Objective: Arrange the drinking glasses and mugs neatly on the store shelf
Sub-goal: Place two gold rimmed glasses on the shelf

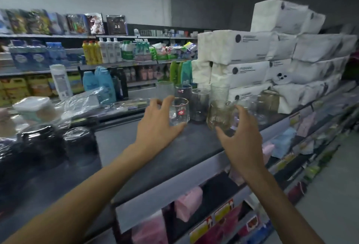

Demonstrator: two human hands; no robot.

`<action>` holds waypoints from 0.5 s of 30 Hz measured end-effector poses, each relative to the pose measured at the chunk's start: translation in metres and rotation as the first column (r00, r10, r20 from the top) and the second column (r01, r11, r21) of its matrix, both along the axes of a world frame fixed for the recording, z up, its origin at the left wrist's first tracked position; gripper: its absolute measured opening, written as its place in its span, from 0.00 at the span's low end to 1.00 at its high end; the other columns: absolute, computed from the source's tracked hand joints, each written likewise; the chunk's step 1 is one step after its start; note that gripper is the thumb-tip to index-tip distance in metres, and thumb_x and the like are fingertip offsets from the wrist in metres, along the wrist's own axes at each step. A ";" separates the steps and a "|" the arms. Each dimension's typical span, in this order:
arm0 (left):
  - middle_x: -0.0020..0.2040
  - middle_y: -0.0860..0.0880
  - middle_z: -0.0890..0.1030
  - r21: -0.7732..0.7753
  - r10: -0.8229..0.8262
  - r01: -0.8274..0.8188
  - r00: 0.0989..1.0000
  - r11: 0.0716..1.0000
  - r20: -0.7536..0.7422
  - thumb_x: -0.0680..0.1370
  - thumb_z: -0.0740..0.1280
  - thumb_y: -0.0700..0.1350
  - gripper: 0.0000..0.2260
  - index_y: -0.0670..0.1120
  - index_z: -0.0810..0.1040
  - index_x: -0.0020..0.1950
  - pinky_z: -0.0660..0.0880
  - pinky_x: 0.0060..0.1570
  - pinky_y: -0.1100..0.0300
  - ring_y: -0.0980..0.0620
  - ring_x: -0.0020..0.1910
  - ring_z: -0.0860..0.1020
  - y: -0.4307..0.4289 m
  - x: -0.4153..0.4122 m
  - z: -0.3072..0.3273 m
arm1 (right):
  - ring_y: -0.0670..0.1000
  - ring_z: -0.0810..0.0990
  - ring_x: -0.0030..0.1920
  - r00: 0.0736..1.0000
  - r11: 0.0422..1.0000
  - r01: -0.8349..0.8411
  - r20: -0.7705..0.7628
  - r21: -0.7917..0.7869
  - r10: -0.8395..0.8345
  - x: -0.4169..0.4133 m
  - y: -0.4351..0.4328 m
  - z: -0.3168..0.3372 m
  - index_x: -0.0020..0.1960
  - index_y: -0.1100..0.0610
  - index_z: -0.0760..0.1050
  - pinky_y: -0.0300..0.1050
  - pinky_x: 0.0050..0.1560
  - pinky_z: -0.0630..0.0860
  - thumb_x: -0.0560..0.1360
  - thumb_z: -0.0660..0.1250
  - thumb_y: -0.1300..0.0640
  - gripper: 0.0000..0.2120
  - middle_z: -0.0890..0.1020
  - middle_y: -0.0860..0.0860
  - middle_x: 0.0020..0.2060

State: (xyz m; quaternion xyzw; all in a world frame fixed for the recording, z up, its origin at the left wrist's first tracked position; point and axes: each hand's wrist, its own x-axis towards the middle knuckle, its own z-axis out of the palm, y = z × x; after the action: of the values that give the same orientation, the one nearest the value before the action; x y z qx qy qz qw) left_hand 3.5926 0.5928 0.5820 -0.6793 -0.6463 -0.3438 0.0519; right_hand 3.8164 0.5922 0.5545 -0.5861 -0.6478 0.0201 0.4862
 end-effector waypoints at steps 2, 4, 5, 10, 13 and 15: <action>0.69 0.44 0.68 -0.014 0.036 -0.036 0.999 0.999 0.032 0.73 0.74 0.63 0.38 0.56 0.61 0.77 0.79 0.59 0.44 0.40 0.67 0.74 0.021 0.009 -0.003 | 0.57 0.79 0.60 1.000 0.999 0.027 0.005 -0.020 -0.027 0.003 0.019 0.001 0.78 0.48 0.58 0.53 0.56 0.80 0.72 0.77 0.44 0.42 0.75 0.54 0.65; 0.70 0.43 0.67 -0.044 0.070 -0.067 0.994 0.997 0.078 0.72 0.75 0.64 0.42 0.54 0.57 0.79 0.79 0.58 0.42 0.38 0.66 0.75 0.036 0.017 -0.007 | 0.59 0.76 0.64 0.998 0.997 0.069 0.015 -0.042 -0.068 0.001 0.031 0.001 0.79 0.50 0.56 0.54 0.56 0.79 0.72 0.76 0.42 0.44 0.74 0.56 0.67; 0.72 0.42 0.66 -0.066 0.089 -0.083 0.991 0.994 0.104 0.72 0.75 0.64 0.45 0.53 0.55 0.80 0.78 0.59 0.42 0.38 0.67 0.75 0.042 0.020 -0.010 | 0.59 0.75 0.65 0.995 0.994 0.096 0.033 -0.047 -0.095 0.000 0.035 0.000 0.80 0.50 0.56 0.54 0.56 0.78 0.73 0.75 0.41 0.44 0.73 0.56 0.67; 0.77 0.44 0.64 -0.110 0.143 -0.120 0.964 0.987 0.225 0.71 0.76 0.65 0.50 0.46 0.52 0.82 0.73 0.65 0.43 0.41 0.73 0.70 0.054 0.027 -0.022 | 0.62 0.78 0.60 0.977 0.977 0.202 0.087 -0.070 -0.195 -0.013 0.044 -0.005 0.78 0.49 0.56 0.54 0.48 0.80 0.71 0.74 0.36 0.44 0.73 0.59 0.63; 0.75 0.45 0.66 -0.095 0.132 -0.108 0.946 0.990 0.296 0.71 0.77 0.62 0.47 0.44 0.57 0.80 0.73 0.67 0.45 0.43 0.72 0.70 0.054 0.026 -0.026 | 0.64 0.80 0.56 0.971 0.970 0.228 0.093 -0.090 -0.219 -0.019 0.045 -0.002 0.77 0.52 0.57 0.55 0.46 0.81 0.70 0.77 0.38 0.46 0.73 0.62 0.63; 0.71 0.46 0.69 -0.102 0.131 -0.104 0.946 0.989 0.296 0.71 0.77 0.61 0.41 0.45 0.63 0.75 0.74 0.66 0.45 0.44 0.69 0.73 0.054 0.024 -0.027 | 0.65 0.81 0.54 0.968 0.967 0.237 0.109 -0.093 -0.227 -0.023 0.044 -0.002 0.76 0.54 0.59 0.55 0.46 0.81 0.69 0.79 0.40 0.45 0.73 0.63 0.62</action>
State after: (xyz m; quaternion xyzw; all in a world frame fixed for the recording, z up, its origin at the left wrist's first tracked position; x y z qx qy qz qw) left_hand 3.6171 0.6467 0.5547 -0.5807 -0.7000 -0.4119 -0.0561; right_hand 3.7932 0.6367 0.5524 -0.6831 -0.5955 -0.0313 0.4215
